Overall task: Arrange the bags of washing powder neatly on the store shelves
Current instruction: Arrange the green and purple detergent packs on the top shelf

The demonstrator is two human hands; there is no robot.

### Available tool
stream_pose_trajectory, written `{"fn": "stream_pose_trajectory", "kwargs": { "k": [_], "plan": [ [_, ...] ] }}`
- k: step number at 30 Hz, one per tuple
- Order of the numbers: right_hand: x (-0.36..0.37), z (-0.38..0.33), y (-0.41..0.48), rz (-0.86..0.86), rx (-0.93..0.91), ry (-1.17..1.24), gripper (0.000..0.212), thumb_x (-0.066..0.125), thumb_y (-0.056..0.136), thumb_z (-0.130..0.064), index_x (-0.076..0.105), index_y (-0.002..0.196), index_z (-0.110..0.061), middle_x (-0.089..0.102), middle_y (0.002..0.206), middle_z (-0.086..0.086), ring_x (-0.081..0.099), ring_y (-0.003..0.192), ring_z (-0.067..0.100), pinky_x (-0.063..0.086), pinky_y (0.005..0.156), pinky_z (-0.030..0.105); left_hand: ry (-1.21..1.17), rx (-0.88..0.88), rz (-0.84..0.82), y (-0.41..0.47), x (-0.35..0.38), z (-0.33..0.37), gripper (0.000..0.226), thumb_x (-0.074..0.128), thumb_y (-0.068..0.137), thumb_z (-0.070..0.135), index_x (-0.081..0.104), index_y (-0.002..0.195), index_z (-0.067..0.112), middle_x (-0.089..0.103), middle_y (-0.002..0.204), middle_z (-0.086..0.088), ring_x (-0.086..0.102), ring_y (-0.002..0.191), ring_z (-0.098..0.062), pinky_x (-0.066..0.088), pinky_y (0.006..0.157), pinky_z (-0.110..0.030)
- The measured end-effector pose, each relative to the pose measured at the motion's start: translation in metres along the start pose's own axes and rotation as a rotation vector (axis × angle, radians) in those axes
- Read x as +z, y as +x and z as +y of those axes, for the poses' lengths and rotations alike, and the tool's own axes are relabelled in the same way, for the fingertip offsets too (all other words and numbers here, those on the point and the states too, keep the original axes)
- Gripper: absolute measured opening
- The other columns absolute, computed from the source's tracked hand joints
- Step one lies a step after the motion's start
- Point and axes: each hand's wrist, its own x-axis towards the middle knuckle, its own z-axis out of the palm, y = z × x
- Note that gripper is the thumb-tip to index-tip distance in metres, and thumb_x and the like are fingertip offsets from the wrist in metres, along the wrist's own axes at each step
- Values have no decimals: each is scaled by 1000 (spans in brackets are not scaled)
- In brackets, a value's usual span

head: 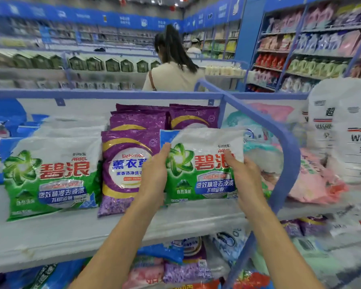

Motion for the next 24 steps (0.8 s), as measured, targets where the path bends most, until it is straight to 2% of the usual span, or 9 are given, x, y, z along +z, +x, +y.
{"fn": "stream_pose_trajectory", "kwargs": {
  "k": [2, 3, 6, 8, 11, 15, 18, 20, 24],
  "plan": [
    [-2, 6, 19, -35, 8, -23, 8, 73, 94, -29, 76, 98, -23, 81, 91, -3, 78, 85, 22, 62, 81, 44, 14, 14, 80, 11, 9, -4, 41, 54, 101, 47, 73, 82, 16, 78, 74, -4, 76, 63, -17, 58, 57, -28],
    [-2, 9, 25, -57, 13, -35, 7, 73, 93, -30, 76, 97, -24, 81, 90, -4, 78, 83, 20, 63, 80, 44, 15, 17, 112, 13, 11, -6, 43, 54, 101, 48, 73, 82, 14, 78, 75, -5, 76, 66, -19, 60, 60, -30],
    [-2, 12, 34, -117, 26, -11, 11, 74, 93, -28, 76, 103, -23, 80, 87, -7, 77, 75, 14, 60, 62, 30, -14, 40, 178, 15, 10, -14, 43, 56, 101, 46, 75, 87, 10, 79, 82, -8, 78, 78, -26, 62, 74, -39],
    [-2, 13, 34, -151, 28, 1, 10, 75, 92, -27, 75, 102, -24, 80, 85, -7, 77, 72, 14, 58, 54, 25, -21, 78, 189, 12, 7, -15, 39, 55, 102, 42, 74, 85, 12, 79, 82, -7, 77, 75, -22, 62, 71, -34],
    [0, 6, 30, -214, 61, 23, 17, 76, 90, -26, 75, 107, -23, 81, 92, -2, 78, 77, 20, 60, 65, 33, -6, 153, 194, 5, 3, -16, 37, 55, 103, 40, 74, 92, 10, 80, 86, -6, 77, 79, -21, 61, 72, -32],
    [3, -5, 21, -267, 36, 44, 14, 76, 90, -23, 75, 104, -23, 81, 94, -1, 78, 81, 23, 61, 76, 41, -45, 221, 227, -8, -7, -9, 44, 58, 100, 42, 70, 100, 0, 78, 95, -15, 76, 91, -33, 62, 82, -45],
    [22, -11, 9, -340, 45, 68, 13, 74, 92, -23, 72, 105, -24, 81, 91, -3, 78, 75, 22, 63, 62, 37, -42, 307, 289, -20, -29, 0, 63, 63, 95, 52, 60, 105, -10, 68, 102, -33, 66, 98, -53, 54, 90, -64],
    [40, -10, -1, -402, 67, 89, 13, 72, 94, -20, 71, 107, -23, 81, 91, -1, 78, 75, 22, 63, 58, 36, -52, 323, 331, -26, -48, 5, 57, 63, 95, 51, 64, 105, -5, 70, 102, -30, 66, 100, -52, 52, 93, -65],
    [93, 5, -38, -492, 84, 80, 15, 70, 96, -20, 69, 111, -20, 80, 95, 1, 79, 79, 26, 63, 73, 46, -53, 284, 408, -38, -109, 12, 34, 61, 98, 44, 80, 86, 19, 79, 100, -13, 74, 99, -34, 54, 98, -56]
  ]
}}
